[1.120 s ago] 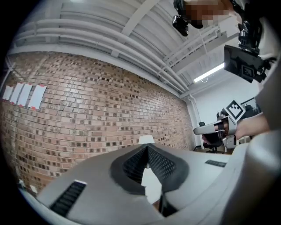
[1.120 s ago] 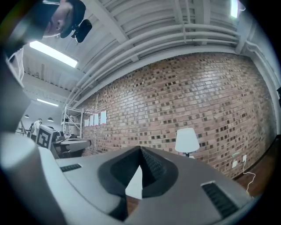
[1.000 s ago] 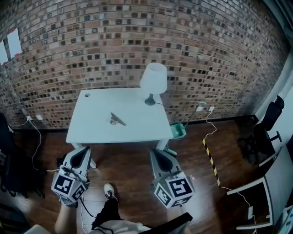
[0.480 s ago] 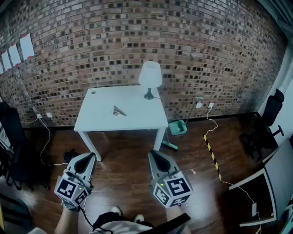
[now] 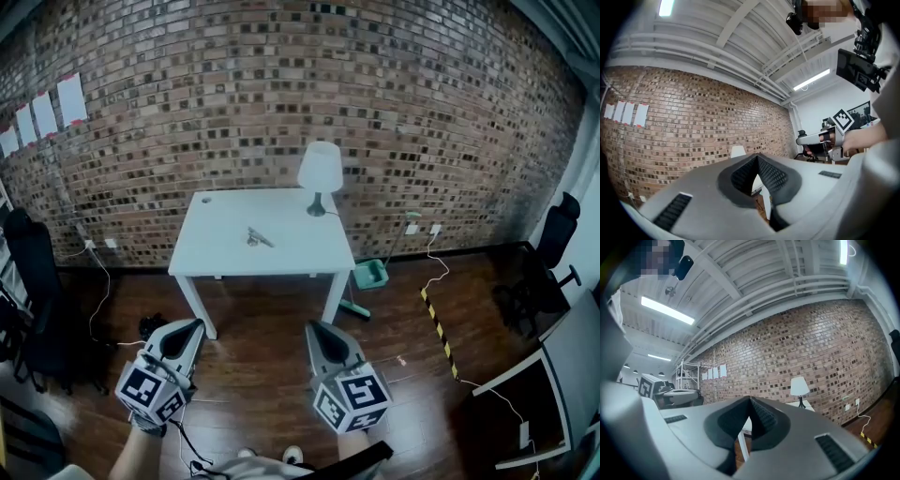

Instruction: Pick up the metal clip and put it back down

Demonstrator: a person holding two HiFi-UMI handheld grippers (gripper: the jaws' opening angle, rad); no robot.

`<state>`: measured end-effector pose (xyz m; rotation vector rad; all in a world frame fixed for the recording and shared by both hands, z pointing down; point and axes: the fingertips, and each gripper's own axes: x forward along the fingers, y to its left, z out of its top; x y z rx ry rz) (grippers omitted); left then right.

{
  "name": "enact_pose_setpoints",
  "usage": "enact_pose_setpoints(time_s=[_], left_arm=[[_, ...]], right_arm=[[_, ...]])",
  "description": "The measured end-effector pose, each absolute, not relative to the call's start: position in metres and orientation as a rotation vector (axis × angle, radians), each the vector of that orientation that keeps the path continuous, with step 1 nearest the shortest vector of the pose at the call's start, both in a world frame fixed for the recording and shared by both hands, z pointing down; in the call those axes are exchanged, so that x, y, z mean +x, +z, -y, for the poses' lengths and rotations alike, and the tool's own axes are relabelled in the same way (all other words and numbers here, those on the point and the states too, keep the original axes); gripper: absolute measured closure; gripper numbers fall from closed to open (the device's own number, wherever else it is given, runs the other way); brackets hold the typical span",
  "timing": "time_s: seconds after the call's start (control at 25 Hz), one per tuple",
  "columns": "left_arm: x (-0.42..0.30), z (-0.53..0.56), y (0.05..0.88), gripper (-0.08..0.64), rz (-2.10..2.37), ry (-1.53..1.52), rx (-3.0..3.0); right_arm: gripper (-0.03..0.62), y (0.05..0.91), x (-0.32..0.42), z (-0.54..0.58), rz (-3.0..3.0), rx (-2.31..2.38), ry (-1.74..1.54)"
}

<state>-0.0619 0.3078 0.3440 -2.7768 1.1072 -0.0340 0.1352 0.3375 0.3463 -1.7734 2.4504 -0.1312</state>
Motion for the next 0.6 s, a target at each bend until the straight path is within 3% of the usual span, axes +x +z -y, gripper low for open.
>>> enact_pose_setpoints(time_s=[0.6], left_arm=[[-0.088,-0.301,0.339,0.569,-1.14,0.015,-2.77]], right_arm=[[0.612,0.337,0.104,-0.325,-2.497,-1.803,-0.055]])
